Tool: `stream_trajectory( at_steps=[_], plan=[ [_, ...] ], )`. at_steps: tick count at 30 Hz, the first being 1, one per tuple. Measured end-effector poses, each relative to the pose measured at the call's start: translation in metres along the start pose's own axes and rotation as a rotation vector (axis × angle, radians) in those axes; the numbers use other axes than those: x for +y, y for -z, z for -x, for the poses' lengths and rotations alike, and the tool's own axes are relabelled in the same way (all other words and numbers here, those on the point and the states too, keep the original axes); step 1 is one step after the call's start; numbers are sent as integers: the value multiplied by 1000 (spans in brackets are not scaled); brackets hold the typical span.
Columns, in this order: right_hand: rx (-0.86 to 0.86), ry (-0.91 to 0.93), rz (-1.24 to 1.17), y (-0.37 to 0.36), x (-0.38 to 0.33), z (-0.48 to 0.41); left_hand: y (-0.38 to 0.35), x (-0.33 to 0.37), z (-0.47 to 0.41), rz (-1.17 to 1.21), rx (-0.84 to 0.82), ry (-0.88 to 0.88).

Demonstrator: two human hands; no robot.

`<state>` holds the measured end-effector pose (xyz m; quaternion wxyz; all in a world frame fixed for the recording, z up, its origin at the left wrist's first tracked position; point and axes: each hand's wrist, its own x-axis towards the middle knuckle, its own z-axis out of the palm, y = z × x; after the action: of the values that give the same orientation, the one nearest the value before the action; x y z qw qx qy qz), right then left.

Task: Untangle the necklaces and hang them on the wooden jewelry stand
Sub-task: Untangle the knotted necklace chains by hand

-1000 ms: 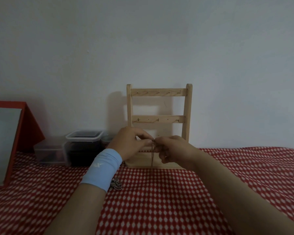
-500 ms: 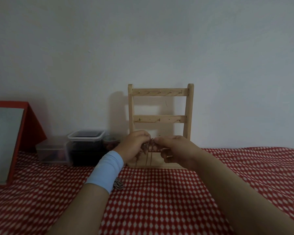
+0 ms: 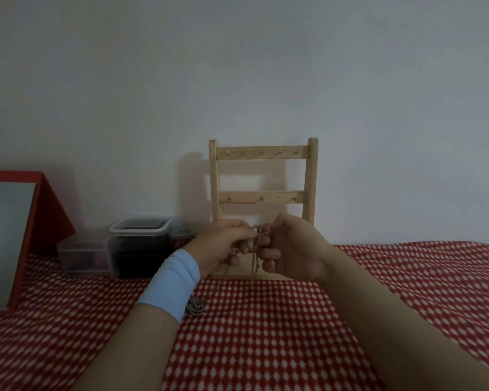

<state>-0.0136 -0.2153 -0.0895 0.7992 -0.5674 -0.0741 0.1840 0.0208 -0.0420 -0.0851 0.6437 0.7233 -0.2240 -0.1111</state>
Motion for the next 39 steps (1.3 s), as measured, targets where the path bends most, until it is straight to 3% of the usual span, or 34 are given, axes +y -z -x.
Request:
stream_trajectory(
  at_steps=[5, 9, 13, 19, 22, 26, 29, 33, 35, 39],
  plan=[
    [-126, -100, 169, 2, 1, 3, -4, 3, 3, 341, -95, -76],
    [24, -57, 165, -1, 0, 0, -6, 4, 5, 531, -122, -115],
    [100, -24, 177, 0, 2, -3, -6, 4, 6, 474, -122, -73],
    [82, 87, 114, -4, 9, -6, 2, 8, 9, 301, -130, -66],
    [143, 134, 22, 7, 4, -4, 16, 9, 11, 484, -104, -56],
    [199, 50, 55, 19, 7, -3, 31, 13, 11, 835, -61, -160],
    [230, 31, 4, 19, 13, -7, 31, 16, 12, 643, -42, -123],
    [238, 120, -128, 16, 12, -8, 33, 20, 9, -63, 146, -157],
    [242, 170, -211, 17, 11, -7, 36, 23, 8, -37, 173, -173],
    [215, 191, -310, 13, 10, -6, 33, 30, 13, 317, 85, -151]
  ],
)
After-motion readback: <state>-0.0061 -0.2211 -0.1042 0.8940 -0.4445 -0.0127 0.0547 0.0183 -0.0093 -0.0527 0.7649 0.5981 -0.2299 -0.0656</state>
